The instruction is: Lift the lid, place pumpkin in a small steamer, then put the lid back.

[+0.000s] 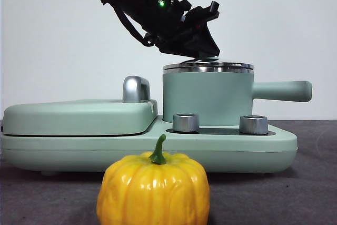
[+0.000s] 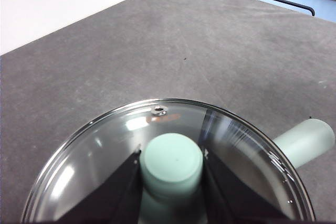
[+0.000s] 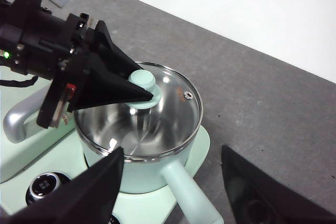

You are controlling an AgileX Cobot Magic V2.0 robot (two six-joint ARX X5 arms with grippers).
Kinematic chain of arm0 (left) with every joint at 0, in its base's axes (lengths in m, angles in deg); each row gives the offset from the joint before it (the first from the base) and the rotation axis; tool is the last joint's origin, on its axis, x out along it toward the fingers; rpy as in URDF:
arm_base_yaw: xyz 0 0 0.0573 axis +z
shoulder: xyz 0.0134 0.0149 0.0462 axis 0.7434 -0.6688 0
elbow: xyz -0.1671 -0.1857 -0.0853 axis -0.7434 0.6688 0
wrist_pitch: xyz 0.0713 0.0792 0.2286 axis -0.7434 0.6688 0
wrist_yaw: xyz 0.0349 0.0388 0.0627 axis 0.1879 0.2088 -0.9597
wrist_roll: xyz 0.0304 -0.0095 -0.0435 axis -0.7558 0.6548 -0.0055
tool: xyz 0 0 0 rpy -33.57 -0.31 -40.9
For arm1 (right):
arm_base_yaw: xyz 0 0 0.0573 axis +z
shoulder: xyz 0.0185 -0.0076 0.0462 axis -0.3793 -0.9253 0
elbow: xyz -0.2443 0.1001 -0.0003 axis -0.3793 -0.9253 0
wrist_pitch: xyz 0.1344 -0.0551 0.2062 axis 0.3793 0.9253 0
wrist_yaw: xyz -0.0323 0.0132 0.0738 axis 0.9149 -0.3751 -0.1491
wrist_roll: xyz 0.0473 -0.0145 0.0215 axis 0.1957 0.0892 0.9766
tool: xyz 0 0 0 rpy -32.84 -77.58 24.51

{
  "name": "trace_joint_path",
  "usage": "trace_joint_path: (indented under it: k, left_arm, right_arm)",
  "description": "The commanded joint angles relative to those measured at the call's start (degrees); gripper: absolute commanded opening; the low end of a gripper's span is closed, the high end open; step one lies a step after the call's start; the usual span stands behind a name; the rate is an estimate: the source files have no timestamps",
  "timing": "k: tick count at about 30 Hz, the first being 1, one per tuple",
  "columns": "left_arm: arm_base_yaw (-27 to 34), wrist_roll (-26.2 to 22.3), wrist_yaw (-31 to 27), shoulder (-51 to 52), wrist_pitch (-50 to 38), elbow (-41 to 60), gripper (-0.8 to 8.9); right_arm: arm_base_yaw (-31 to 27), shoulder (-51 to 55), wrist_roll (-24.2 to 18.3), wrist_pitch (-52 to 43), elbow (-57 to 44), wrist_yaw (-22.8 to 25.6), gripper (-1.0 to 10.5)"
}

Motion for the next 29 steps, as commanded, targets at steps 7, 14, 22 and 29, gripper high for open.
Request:
trace_joint_path:
  k: [7, 14, 22, 29]
  left_arm:
    - [1.0, -0.2, -2.6, 10.9, 3.1, -1.6, 0.16]
    - [6.5, -0.3, -2.6, 21.1, 20.0, -1.6, 0.16]
    - [14.3, -0.9, -2.8, 31.0, 33.6, 0.7, 0.17]
    - [20.0, -2.4, -5.3, 37.0, 40.8, 1.4, 0.17]
  right_arm:
    - [0.2, -0.3, 0.6, -0.3, 1.2, 0.0, 2.9]
    - [0.6, -0.4, -4.2, 7.1, 1.2, -6.0, 3.0]
    - [8.6, -1.7, -9.1, 15.5, 1.2, -7.7, 3.3]
    - [22.8, -8.2, -12.5, 15.9, 1.2, -6.9, 4.1]
